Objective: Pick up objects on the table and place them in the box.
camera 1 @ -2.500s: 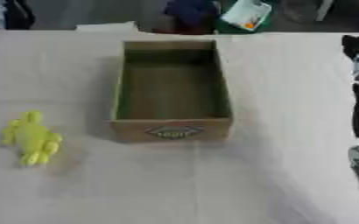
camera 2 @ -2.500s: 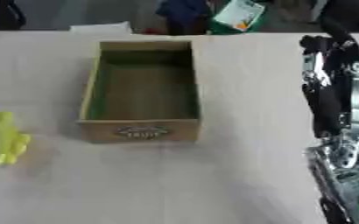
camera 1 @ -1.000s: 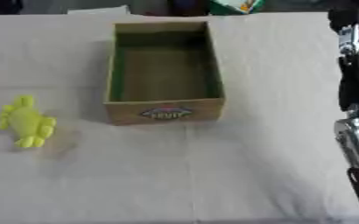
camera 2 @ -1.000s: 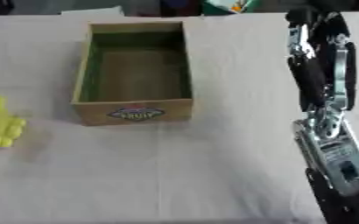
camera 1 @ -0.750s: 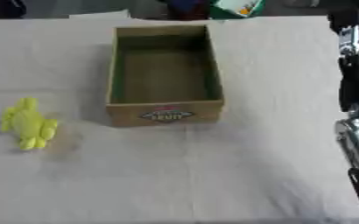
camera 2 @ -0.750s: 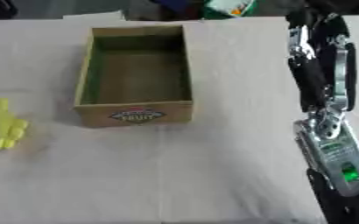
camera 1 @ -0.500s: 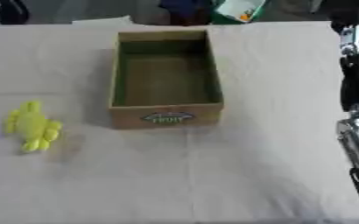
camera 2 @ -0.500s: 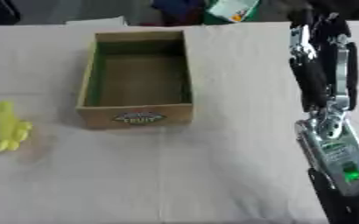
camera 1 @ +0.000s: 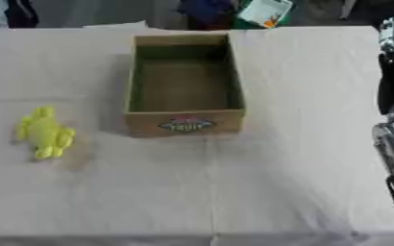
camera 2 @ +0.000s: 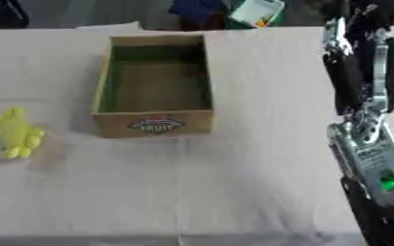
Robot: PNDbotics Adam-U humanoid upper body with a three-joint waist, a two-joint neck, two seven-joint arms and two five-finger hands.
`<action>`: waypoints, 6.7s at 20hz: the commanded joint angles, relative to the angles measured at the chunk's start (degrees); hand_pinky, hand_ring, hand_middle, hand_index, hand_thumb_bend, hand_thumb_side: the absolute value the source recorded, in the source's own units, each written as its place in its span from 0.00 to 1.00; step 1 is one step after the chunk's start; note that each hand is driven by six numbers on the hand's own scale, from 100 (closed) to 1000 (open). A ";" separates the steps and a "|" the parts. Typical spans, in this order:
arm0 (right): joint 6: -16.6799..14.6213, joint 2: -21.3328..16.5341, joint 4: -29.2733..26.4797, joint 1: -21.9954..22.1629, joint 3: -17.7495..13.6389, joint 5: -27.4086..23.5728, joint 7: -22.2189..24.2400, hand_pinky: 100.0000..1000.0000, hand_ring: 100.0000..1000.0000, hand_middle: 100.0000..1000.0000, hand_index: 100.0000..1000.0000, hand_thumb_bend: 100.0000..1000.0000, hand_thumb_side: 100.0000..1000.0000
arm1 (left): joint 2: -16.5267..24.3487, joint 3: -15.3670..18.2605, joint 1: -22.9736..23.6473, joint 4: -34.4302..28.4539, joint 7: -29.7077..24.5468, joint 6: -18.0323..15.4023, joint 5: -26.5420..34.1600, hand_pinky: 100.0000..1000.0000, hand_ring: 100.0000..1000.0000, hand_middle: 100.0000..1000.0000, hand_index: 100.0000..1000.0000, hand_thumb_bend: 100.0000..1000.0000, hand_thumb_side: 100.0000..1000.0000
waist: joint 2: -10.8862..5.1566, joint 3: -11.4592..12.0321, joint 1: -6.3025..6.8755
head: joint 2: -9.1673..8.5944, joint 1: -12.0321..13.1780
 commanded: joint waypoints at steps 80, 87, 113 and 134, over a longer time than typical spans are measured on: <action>1.63 -0.69 -1.13 -3.00 2.30 -0.78 2.68 0.87 0.79 0.56 0.83 0.00 0.47 | -3.18 -19.78 -28.21 25.27 -33.26 -13.24 13.45 0.59 0.82 0.86 1.00 0.23 0.30 | 3.87 -3.92 0.71 | -3.33 5.30; 1.78 -0.49 -1.13 -3.00 2.48 -0.75 2.89 0.87 0.79 0.55 0.83 0.00 0.47 | -3.63 -19.76 -29.59 24.23 -27.56 -11.69 5.09 0.60 0.85 0.90 1.00 0.39 0.40 | 4.14 -4.06 0.72 | -3.49 5.50; 2.06 0.12 -1.13 -3.36 2.73 -1.02 3.50 0.87 0.79 0.55 0.83 0.00 0.45 | -8.97 -21.19 -35.38 32.69 -21.28 -11.50 0.63 0.47 0.73 0.75 0.89 0.00 0.33 | 4.82 -4.89 0.50 | -4.09 6.44; 0.49 -1.56 -1.13 -5.95 2.80 -1.73 4.42 0.86 0.79 0.56 0.83 0.00 0.50 | -9.31 -17.24 -42.18 23.65 -4.94 -8.00 -1.62 0.16 0.45 0.51 0.70 0.00 0.23 | 5.67 -5.83 0.10 | -5.08 7.37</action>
